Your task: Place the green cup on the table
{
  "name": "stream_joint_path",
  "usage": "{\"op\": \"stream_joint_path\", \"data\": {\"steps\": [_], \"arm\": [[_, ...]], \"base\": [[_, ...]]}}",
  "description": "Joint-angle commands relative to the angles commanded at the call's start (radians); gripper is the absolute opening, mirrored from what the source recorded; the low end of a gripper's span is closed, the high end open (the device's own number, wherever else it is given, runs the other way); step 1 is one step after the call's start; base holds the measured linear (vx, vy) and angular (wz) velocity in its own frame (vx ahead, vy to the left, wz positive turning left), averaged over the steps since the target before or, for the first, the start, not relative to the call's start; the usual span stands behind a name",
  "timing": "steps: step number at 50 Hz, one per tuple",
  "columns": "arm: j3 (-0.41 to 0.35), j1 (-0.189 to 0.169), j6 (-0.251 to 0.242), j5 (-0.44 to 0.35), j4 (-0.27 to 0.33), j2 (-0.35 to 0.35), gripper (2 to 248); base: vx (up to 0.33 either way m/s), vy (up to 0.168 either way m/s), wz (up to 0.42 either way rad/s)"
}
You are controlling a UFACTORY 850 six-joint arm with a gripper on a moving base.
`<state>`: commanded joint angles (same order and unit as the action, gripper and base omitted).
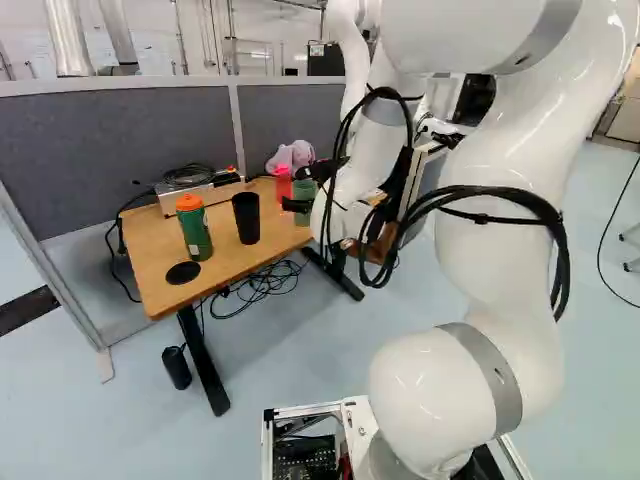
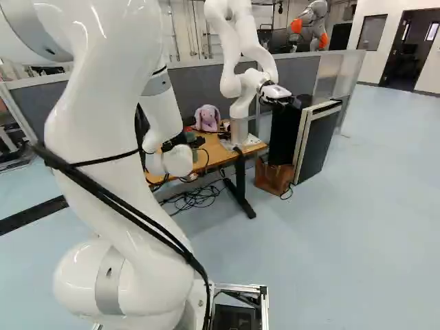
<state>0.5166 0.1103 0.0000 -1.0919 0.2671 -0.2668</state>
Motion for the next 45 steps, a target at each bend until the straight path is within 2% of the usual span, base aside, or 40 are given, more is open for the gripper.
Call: {"op": "stream_joint_path", "data": {"steps": [42, 45], "arm": [[-0.233, -0.019, 0.0, 0.0, 0.0, 0.206, 247], [-0.233, -0.019, 0.0, 0.0, 0.0, 0.207, 247]], "base": [[0.0, 0.0, 0.0], [0.0, 0.0, 0.0]]}}
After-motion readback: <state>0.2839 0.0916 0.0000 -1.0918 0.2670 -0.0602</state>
